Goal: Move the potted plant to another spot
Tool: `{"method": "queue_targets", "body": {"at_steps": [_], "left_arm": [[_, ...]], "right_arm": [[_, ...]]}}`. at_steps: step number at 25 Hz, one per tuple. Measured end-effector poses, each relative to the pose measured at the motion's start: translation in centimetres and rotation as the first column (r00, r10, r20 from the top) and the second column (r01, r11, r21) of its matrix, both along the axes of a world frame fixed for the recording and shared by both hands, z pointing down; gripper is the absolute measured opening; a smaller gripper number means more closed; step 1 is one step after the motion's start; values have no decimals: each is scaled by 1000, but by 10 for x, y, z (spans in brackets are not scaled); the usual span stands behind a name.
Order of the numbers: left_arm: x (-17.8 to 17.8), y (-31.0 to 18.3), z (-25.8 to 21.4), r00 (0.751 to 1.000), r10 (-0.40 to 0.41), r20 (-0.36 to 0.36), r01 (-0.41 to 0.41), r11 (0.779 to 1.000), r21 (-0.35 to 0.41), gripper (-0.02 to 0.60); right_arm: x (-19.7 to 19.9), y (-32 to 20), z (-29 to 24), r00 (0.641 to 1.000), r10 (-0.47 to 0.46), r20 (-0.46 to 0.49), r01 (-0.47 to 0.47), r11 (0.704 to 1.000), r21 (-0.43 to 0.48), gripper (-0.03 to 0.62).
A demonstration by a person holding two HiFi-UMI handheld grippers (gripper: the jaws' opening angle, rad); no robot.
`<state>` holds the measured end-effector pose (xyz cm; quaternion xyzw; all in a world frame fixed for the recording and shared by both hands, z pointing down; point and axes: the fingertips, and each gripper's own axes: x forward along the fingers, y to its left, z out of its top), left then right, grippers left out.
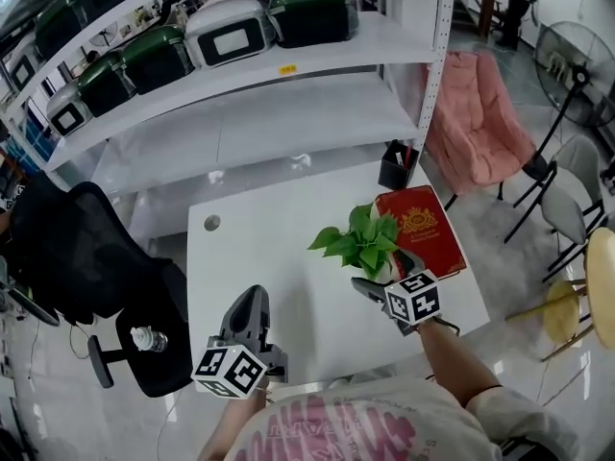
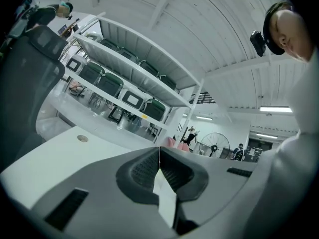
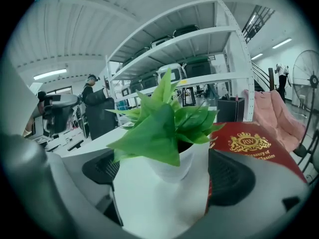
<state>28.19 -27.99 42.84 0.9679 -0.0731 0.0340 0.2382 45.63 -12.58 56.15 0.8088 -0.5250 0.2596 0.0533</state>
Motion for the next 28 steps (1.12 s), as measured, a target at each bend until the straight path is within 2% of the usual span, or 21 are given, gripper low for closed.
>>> {"method": "queue_targets", "body": {"at_steps": [6, 11, 18, 23, 28], "left_arm": [[-8, -3, 0, 996, -82, 16, 83, 996, -44, 24], [-14, 2, 1, 990, -137, 28, 138, 989, -43, 25], [-37, 1, 7, 970, -235, 60, 238, 970, -47, 25], [-46, 1, 5, 960, -273, 67, 276, 960, -38, 25], [-52, 2, 4, 951, -299, 75, 302, 953, -32, 25]], "right_arm": [[8, -22, -3, 1000, -15, -5, 15, 1000, 5, 598], [21, -32, 1, 999, -36, -28, 36, 999, 7, 598], [29, -45, 4, 996, -78, -34, 79, 997, 19, 598], [33, -53, 6, 996, -81, -41, 82, 997, 9, 598], [36, -55, 4, 997, -65, -37, 66, 997, 29, 557]]}}
